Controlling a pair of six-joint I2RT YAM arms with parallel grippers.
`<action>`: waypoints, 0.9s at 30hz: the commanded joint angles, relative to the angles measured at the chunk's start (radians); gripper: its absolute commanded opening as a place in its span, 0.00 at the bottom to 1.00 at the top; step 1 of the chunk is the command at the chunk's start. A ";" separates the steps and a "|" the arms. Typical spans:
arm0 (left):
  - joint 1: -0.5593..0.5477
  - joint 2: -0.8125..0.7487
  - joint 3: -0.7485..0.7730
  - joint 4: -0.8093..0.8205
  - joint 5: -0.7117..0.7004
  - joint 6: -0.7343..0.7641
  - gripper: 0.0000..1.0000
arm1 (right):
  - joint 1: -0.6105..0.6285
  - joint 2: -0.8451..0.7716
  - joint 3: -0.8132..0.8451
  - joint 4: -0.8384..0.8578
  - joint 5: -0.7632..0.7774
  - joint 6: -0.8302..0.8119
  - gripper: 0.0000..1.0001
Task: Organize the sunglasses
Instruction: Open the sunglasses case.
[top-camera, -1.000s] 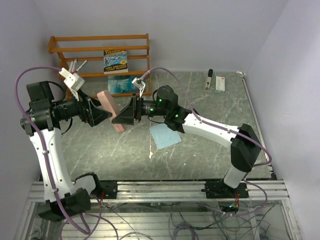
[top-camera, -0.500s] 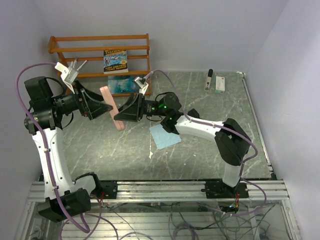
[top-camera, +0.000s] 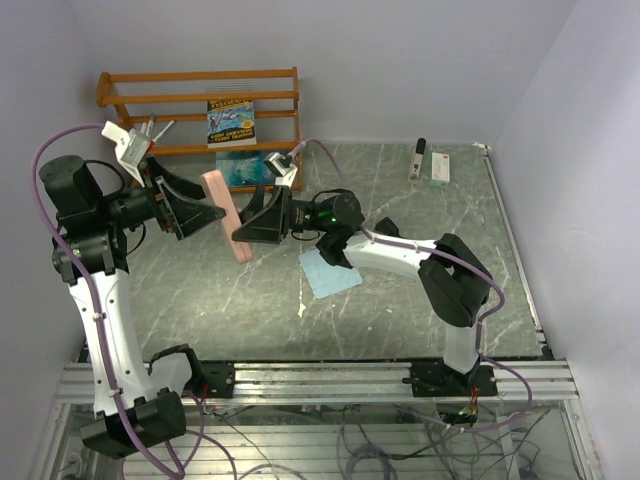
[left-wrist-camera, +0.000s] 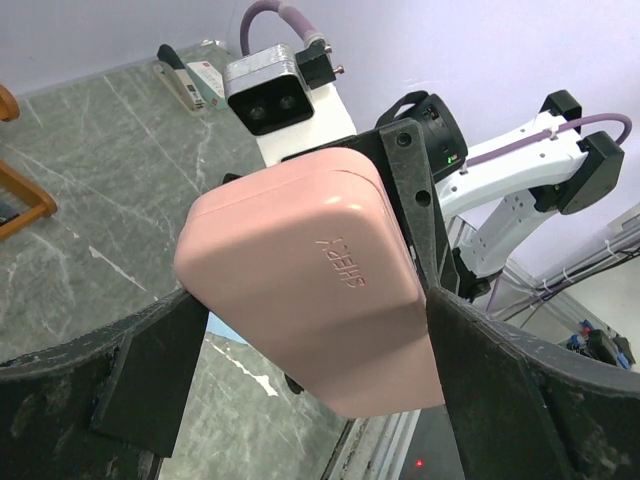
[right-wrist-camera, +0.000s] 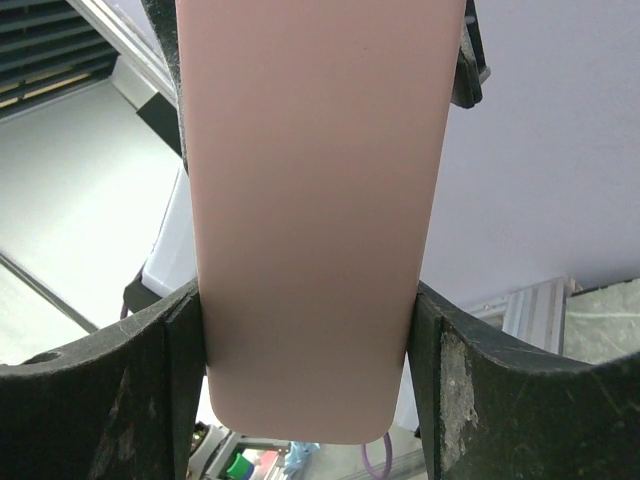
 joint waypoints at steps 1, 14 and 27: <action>0.011 -0.033 -0.043 0.257 -0.071 -0.203 0.99 | 0.018 0.019 0.070 0.124 -0.028 0.029 0.00; 0.011 -0.091 -0.078 0.371 -0.133 -0.330 0.99 | 0.037 0.048 0.134 0.142 -0.024 0.061 0.00; 0.010 -0.098 -0.016 0.215 -0.150 -0.217 0.58 | 0.047 0.097 0.173 0.092 -0.018 0.052 0.00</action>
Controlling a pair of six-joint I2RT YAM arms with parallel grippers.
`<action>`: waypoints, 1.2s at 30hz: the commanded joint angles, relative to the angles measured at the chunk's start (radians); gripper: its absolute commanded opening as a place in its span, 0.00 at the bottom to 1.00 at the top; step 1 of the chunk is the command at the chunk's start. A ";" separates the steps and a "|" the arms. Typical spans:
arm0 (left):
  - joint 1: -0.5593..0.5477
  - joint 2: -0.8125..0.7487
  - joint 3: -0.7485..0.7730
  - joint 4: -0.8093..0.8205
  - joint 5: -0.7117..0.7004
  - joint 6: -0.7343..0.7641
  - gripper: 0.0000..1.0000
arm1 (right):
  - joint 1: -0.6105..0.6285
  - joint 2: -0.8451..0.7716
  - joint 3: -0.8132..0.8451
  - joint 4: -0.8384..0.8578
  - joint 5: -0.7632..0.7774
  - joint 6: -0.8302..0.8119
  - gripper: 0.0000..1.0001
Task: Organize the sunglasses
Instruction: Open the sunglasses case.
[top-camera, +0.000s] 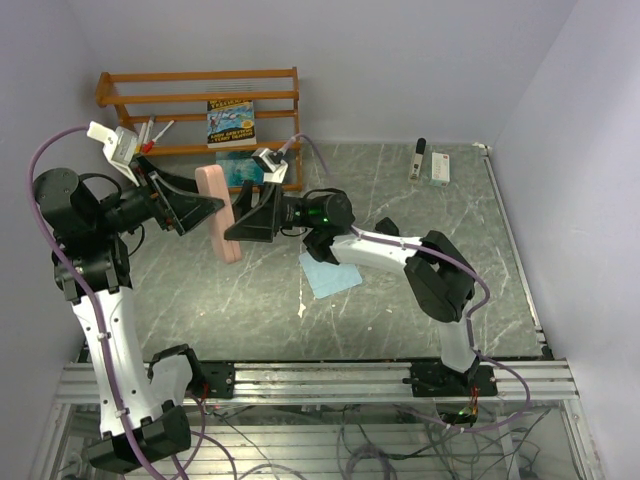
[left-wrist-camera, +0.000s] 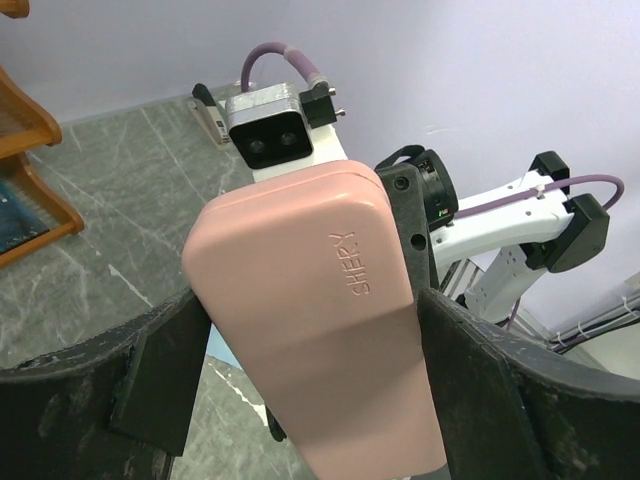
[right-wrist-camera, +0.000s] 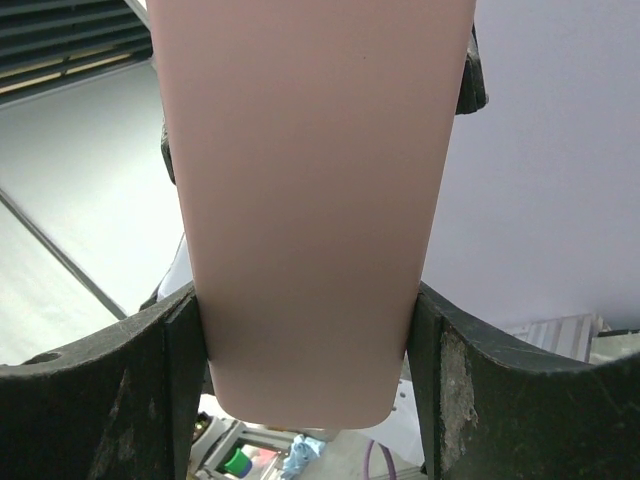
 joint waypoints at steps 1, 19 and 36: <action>0.010 0.007 0.049 -0.077 -0.037 0.099 0.54 | 0.022 -0.009 0.034 -0.064 -0.009 -0.045 0.00; 0.009 0.040 0.112 -0.305 -0.030 0.263 0.07 | 0.026 -0.025 0.091 -0.367 -0.031 -0.241 0.00; 0.009 0.109 0.254 -0.606 -0.160 0.503 0.07 | -0.030 -0.081 0.051 -0.373 -0.063 -0.218 0.00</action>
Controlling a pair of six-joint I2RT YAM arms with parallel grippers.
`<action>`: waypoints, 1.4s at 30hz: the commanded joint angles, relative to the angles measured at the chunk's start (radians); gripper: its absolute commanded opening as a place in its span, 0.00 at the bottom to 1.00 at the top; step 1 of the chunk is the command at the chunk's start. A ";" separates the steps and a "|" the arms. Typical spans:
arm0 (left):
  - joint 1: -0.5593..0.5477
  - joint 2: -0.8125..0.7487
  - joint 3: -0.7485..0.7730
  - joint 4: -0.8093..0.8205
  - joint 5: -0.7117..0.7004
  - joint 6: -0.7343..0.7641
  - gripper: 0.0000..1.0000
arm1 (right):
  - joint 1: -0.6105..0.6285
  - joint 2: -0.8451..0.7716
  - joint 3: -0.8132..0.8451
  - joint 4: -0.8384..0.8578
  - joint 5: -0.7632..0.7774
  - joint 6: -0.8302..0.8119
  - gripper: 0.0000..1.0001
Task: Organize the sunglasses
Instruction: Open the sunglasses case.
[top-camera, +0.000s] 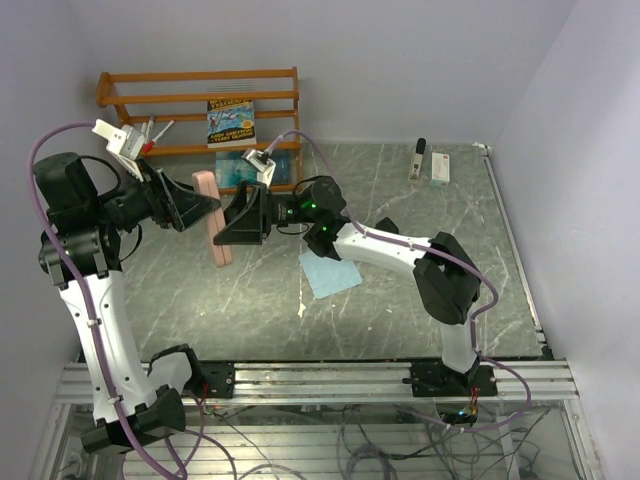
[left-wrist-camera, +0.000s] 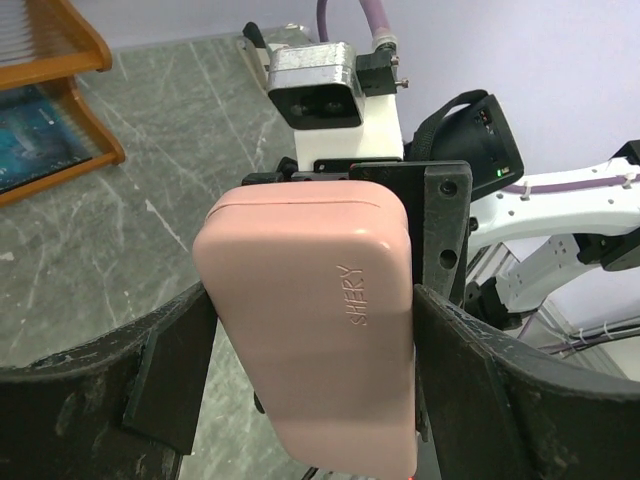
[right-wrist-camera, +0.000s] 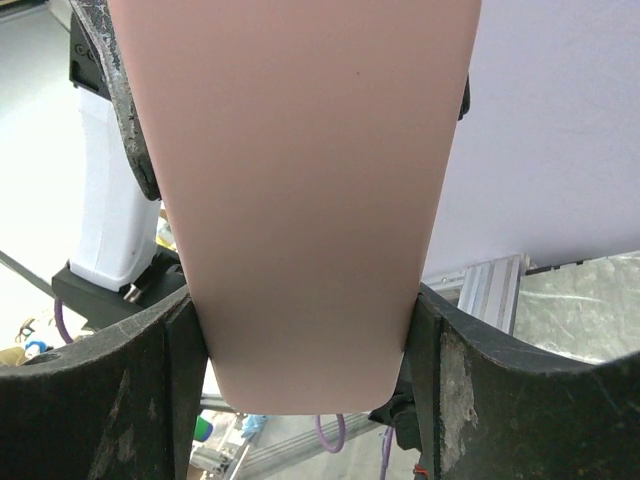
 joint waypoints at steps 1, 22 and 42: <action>0.005 0.016 0.084 -0.129 -0.058 0.179 0.07 | -0.026 -0.044 0.014 -0.026 -0.002 0.032 0.00; 0.006 -0.004 0.062 -0.044 -0.012 0.077 0.07 | -0.048 0.030 -0.027 0.386 0.006 0.325 0.48; 0.037 -0.057 -0.033 0.289 0.184 -0.218 0.07 | -0.092 0.112 -0.146 0.507 0.153 0.563 0.00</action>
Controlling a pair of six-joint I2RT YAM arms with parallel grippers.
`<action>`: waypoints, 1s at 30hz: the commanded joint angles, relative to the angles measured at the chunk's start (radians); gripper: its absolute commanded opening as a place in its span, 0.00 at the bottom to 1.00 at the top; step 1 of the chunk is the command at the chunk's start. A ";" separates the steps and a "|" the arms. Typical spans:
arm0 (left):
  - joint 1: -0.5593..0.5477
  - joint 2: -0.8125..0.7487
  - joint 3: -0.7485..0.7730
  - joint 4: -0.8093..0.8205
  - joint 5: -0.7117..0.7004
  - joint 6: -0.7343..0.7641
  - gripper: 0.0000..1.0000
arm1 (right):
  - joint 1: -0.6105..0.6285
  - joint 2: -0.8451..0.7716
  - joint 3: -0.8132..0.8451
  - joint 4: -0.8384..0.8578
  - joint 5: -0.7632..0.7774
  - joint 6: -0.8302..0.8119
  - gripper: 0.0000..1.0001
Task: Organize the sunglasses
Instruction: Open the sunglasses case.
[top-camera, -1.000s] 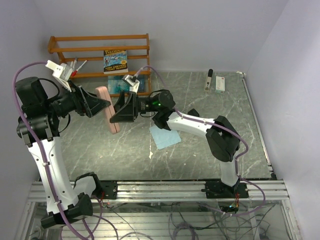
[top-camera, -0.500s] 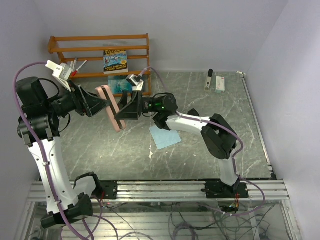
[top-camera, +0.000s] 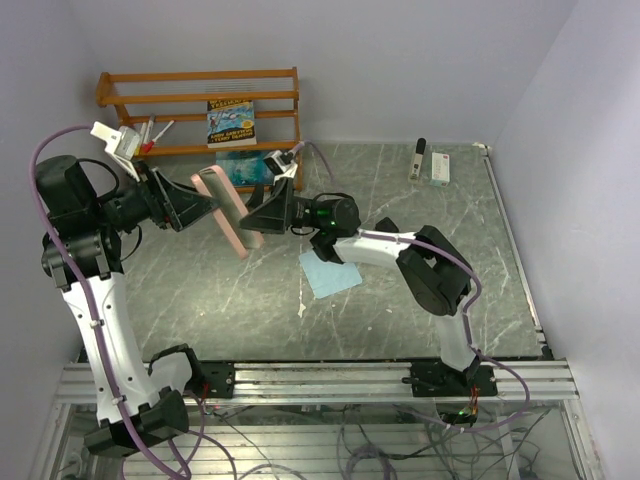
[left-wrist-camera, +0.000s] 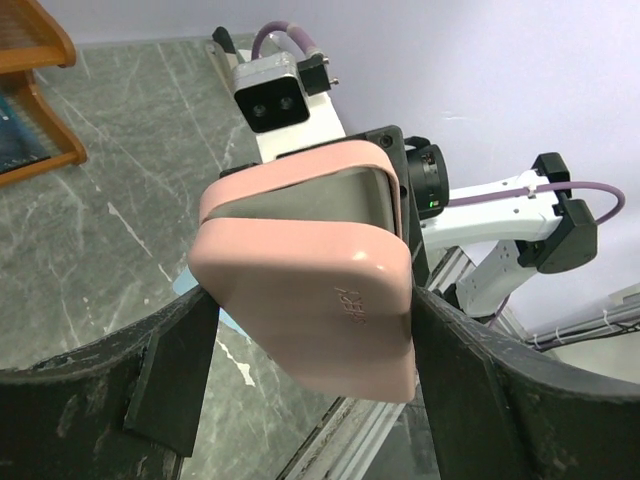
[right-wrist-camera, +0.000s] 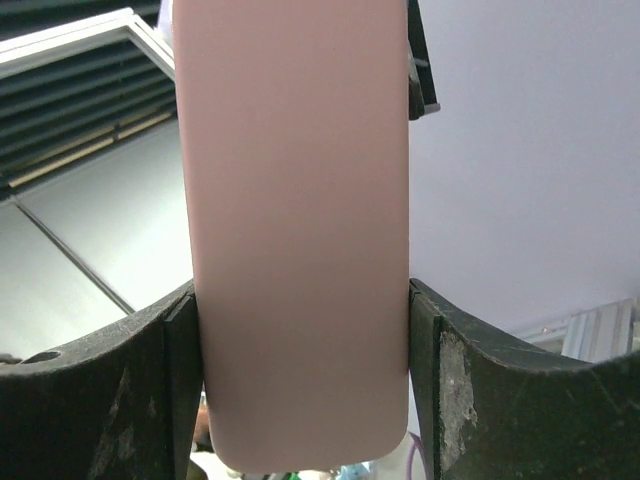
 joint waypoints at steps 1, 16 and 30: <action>0.017 -0.065 -0.043 0.332 0.128 -0.192 0.07 | -0.037 0.033 -0.040 0.037 0.064 0.139 0.00; 0.017 -0.070 -0.069 0.445 0.121 -0.257 0.07 | -0.038 -0.009 -0.084 -0.118 0.075 0.108 0.00; 0.016 -0.066 -0.082 0.451 0.081 -0.285 0.36 | -0.025 -0.247 -0.065 -0.591 0.166 -0.305 0.00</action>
